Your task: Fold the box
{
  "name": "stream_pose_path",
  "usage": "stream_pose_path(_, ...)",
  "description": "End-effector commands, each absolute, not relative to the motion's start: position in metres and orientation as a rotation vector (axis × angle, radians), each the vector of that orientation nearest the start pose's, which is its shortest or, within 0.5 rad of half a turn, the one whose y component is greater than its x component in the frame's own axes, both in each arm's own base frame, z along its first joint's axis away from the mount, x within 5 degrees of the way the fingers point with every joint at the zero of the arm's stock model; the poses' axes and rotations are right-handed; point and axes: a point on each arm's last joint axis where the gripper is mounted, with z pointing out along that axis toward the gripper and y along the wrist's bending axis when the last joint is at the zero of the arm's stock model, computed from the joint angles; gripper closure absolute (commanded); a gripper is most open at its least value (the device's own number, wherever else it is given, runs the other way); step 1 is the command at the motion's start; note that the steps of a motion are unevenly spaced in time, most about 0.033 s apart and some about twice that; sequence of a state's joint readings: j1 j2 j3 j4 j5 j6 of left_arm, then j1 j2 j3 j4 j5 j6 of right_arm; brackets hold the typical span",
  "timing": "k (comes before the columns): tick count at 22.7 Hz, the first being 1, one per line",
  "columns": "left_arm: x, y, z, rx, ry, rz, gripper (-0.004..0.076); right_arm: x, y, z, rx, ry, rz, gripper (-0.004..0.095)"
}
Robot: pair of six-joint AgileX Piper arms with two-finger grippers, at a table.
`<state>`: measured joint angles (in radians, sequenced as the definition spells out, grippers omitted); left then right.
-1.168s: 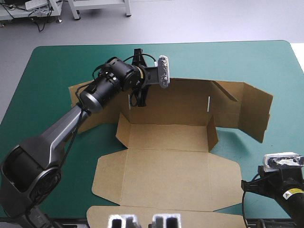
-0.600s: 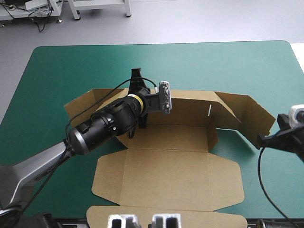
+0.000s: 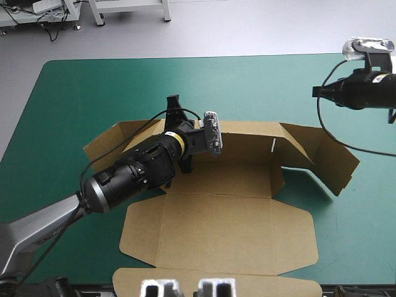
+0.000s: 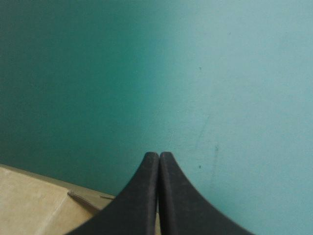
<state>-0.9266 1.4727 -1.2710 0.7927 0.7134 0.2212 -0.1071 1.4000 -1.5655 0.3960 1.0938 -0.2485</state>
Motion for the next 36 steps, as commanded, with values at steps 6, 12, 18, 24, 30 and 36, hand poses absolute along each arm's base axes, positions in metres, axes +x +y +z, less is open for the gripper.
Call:
stream_pose_path(6, 0.223, -0.234, 0.379, 1.459, 1.449, 0.463, 0.0733, 0.336, 0.01, 0.403, -0.204, 2.442, 0.515, 0.0925)
stream_pose_path(12, 0.226, -0.233, 0.383, 1.411, 1.434, 0.493, 0.0733, 0.335, 0.015, 0.388, -0.296, 2.547, 0.464, 0.0924)
stream_pose_path(18, 0.226, -0.233, 0.382, 1.413, 1.441, 0.502, 0.0733, 0.322, 0.017, 0.378, -0.311, 2.587, 0.46, 0.0925)
stream_pose_path(24, 0.231, -0.239, 0.37, 1.438, 1.484, 0.504, 0.0733, 0.293, 0.022, 0.366, -0.334, 2.558, 0.511, 0.0925)
stream_pose_path(30, 0.232, -0.24, 0.367, 1.433, 1.501, 0.498, 0.0733, 0.272, 0.027, 0.322, -0.25, 2.486, 0.561, 0.0925)
stream_pose_path(36, 0.235, -0.242, 0.353, 1.442, 1.594, 0.499, 0.0733, 0.27, 0.03, 0.307, -0.22, 2.466, 0.623, 0.0925)
